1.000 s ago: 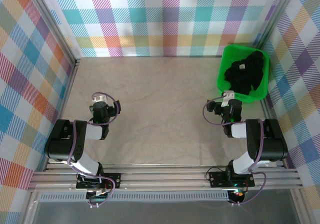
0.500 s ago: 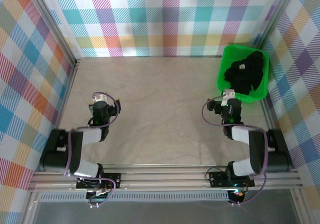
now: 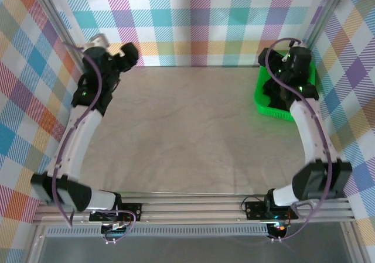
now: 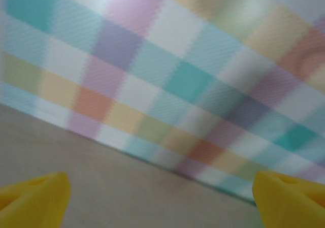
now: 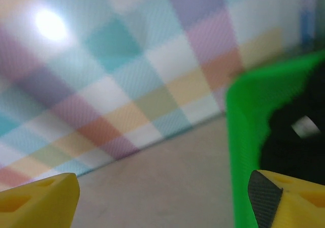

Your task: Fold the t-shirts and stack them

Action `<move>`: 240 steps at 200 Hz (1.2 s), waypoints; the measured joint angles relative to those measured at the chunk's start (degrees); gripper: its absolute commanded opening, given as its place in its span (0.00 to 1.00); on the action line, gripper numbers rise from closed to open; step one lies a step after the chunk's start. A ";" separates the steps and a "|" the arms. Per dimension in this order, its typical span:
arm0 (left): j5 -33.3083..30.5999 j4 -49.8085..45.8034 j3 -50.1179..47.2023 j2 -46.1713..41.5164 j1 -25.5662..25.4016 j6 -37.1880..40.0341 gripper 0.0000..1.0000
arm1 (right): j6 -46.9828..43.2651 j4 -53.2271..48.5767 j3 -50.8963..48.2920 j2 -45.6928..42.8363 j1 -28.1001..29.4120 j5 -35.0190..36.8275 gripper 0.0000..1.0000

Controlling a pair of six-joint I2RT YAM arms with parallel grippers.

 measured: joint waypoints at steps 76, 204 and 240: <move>17.31 -11.19 6.03 9.31 -17.81 -4.48 0.87 | 9.29 -13.92 19.93 34.60 -8.57 7.43 0.95; 14.16 -14.34 0.57 -0.81 -20.11 -6.10 0.84 | 15.89 -2.05 15.26 42.12 -13.16 -5.49 0.00; 14.45 -14.12 0.46 1.16 -20.11 -6.23 0.84 | 16.76 5.60 4.92 27.91 -9.88 -2.73 0.00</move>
